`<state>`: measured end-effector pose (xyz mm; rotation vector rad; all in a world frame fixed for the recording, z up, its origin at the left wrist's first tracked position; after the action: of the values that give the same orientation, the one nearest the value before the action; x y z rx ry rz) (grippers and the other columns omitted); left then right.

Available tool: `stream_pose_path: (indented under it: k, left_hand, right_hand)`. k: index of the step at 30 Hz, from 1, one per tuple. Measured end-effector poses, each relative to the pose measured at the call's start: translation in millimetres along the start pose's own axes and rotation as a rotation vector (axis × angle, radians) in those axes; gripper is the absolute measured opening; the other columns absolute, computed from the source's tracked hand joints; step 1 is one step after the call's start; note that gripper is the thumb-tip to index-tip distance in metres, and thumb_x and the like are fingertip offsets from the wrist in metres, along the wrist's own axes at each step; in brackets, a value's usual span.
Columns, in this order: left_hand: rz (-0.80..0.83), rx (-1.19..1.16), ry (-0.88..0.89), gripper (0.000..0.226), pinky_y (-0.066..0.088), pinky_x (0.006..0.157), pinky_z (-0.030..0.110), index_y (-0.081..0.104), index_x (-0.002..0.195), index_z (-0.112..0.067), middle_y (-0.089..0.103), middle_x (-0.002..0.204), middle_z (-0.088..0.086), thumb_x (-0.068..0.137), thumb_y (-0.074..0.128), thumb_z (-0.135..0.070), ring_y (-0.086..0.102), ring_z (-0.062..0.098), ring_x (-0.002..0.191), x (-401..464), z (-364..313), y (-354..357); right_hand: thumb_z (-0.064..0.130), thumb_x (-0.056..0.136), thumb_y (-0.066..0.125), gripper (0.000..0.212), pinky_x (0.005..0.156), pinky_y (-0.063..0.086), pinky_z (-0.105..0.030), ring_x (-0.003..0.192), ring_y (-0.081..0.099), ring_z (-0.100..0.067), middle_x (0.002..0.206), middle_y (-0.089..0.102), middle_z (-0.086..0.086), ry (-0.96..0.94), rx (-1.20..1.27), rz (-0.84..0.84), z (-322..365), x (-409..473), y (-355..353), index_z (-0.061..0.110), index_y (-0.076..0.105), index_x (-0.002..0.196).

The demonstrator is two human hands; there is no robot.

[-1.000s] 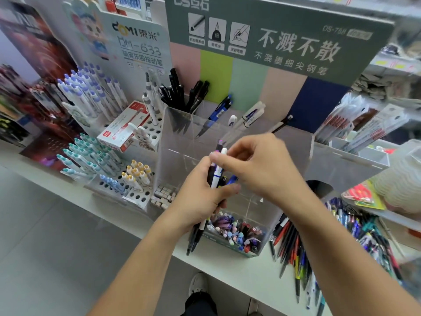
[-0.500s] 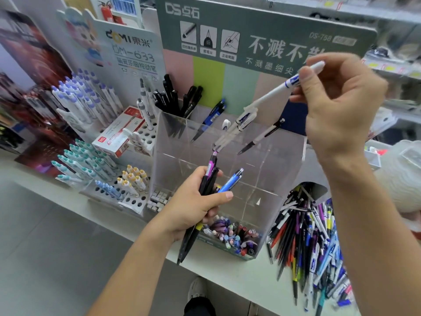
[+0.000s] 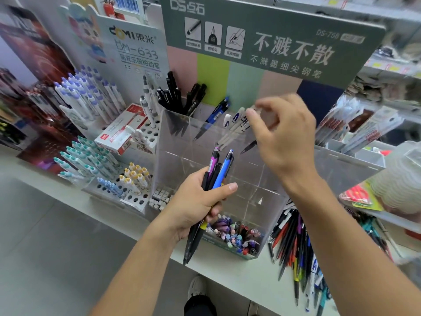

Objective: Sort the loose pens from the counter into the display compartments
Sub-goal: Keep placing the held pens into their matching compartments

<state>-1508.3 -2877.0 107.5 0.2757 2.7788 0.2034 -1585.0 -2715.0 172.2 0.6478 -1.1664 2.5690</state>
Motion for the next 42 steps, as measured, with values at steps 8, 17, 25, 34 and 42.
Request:
stream_pose_path:
  k: [8, 17, 25, 34, 42]
  left_hand:
    - [-0.016, -0.084, 0.034, 0.046, 0.031, 0.035, 0.021, 0.049, 0.098, -0.007, 0.046, 0.068, 0.004, 0.08, 0.071, -0.042, 0.037, 0.012, 0.041, -0.4, -8.2, 4.1]
    - [-0.059, -0.253, 0.011, 0.037, 0.03, 0.033, 0.017, 0.052, 0.125, -0.017, 0.056, 0.073, -0.003, 0.094, 0.062, -0.001, 0.037, 0.009, 0.042, -7.0, -12.3, -31.1]
    - [0.182, -0.439, 0.008, 0.04, 0.027, 0.03, 0.015, 0.055, 0.128, -0.006, 0.052, 0.078, 0.002, 0.091, 0.044, 0.004, 0.032, 0.006, 0.039, -5.1, -14.3, -30.9]
    - [0.405, -0.34, -0.097, 0.028, 0.026, 0.031, 0.013, 0.064, 0.109, -0.003, 0.055, 0.084, 0.006, 0.086, 0.049, -0.007, 0.032, 0.004, 0.038, 1.3, -18.4, 2.9]
    - [0.267, -0.172, -0.131, 0.024, 0.023, 0.033, 0.015, 0.074, 0.103, -0.012, 0.041, 0.066, -0.002, 0.088, 0.06, -0.023, 0.028, 0.004, 0.041, 10.8, -12.5, 22.7]
  right_hand:
    - [0.018, 0.089, 0.074, 0.017, 0.044, 0.04, -0.018, 0.049, 0.048, -0.013, 0.055, 0.057, -0.001, 0.551, 0.728, 0.403, 1.7, -36.3, -9.7, 0.002, 0.073, 0.084]
    - [0.022, 0.089, 0.076, 0.012, 0.076, 0.056, -0.024, 0.077, 0.066, -0.007, 0.089, 0.073, 0.006, -0.117, 0.163, 0.024, 35.1, 45.2, 11.4, 0.018, 0.076, 0.101]
    - [0.024, 0.095, 0.067, 0.022, 0.085, 0.045, -0.035, 0.103, 0.059, -0.025, 0.108, 0.069, -0.006, -0.19, -0.222, 0.157, 31.4, 44.0, 29.8, 0.014, 0.071, 0.115]
    - [0.023, 0.09, 0.075, 0.021, 0.067, 0.052, -0.036, 0.058, 0.052, -0.009, 0.061, 0.062, -0.001, 0.303, 0.48, 0.584, 2.3, -17.6, -13.0, 0.004, 0.076, 0.082]
    - [0.016, 0.1, 0.063, 0.007, 0.053, 0.053, -0.027, 0.058, 0.064, -0.014, 0.067, 0.067, 0.006, 0.194, 0.586, -0.258, -46.9, -8.5, -97.2, 0.014, 0.068, 0.094]
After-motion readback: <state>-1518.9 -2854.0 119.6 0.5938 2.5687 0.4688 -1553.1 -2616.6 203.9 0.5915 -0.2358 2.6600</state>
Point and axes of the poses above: each hand's wrist, its own x-axis towards the middle knuckle, its own y-axis out of the palm, z = x × y, the point moved 1 cm from there along x, towards the middle knuckle
